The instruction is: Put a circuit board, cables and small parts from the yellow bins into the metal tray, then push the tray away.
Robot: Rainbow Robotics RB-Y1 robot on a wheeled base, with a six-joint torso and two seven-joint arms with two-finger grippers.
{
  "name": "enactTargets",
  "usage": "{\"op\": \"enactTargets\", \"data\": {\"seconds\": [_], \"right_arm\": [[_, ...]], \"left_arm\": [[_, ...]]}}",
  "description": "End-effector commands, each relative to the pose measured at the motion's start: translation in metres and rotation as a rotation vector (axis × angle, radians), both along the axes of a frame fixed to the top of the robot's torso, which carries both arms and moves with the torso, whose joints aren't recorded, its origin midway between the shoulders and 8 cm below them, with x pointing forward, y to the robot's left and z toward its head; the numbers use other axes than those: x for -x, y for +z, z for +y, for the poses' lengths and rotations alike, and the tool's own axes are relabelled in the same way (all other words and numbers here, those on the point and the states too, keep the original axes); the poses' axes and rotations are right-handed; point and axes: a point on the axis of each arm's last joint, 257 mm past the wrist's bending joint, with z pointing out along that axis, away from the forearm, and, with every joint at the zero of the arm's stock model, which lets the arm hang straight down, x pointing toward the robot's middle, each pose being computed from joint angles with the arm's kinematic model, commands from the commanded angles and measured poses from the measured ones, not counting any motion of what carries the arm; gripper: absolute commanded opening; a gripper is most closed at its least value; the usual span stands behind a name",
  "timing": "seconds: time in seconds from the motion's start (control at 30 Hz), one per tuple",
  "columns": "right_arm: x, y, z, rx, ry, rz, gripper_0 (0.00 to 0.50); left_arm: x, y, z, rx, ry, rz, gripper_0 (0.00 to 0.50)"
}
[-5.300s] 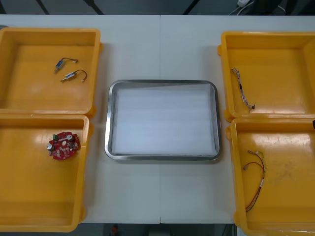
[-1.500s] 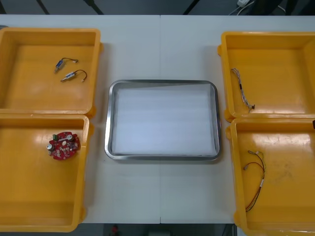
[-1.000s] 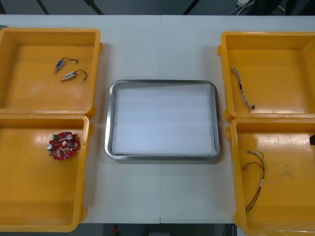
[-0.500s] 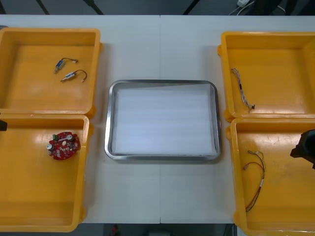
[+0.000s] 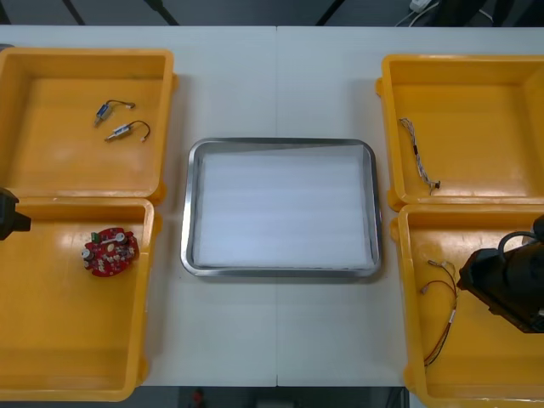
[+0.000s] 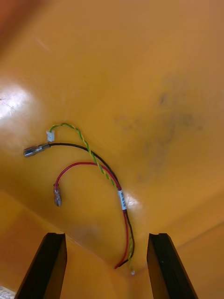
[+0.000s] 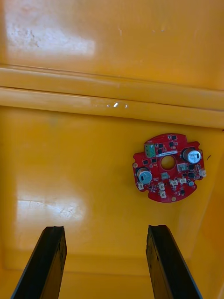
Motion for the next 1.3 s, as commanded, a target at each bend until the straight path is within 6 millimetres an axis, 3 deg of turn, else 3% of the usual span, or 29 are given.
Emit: {"op": "enactTargets", "data": {"seconds": [0.03,0.23,0.73,1.3], "right_arm": [[0.015,-0.012,0.017,-0.042,0.004,0.02,0.5],[0.024,-0.025,0.017,0.0,0.108,0.043,0.5],[0.019,-0.068,0.017,0.013,0.166,0.042,0.5],[0.023,-0.091,0.02,0.025,0.184,0.064,0.5]], "left_arm": [[0.001,-0.008,0.003,0.013,0.065,0.012,0.5],[-0.005,-0.023,-0.003,-0.005,0.059,0.015,0.5],[-0.018,-0.054,-0.012,0.019,0.096,0.026,0.5],[-0.037,-0.077,-0.027,0.033,0.103,-0.013,0.5]]}}
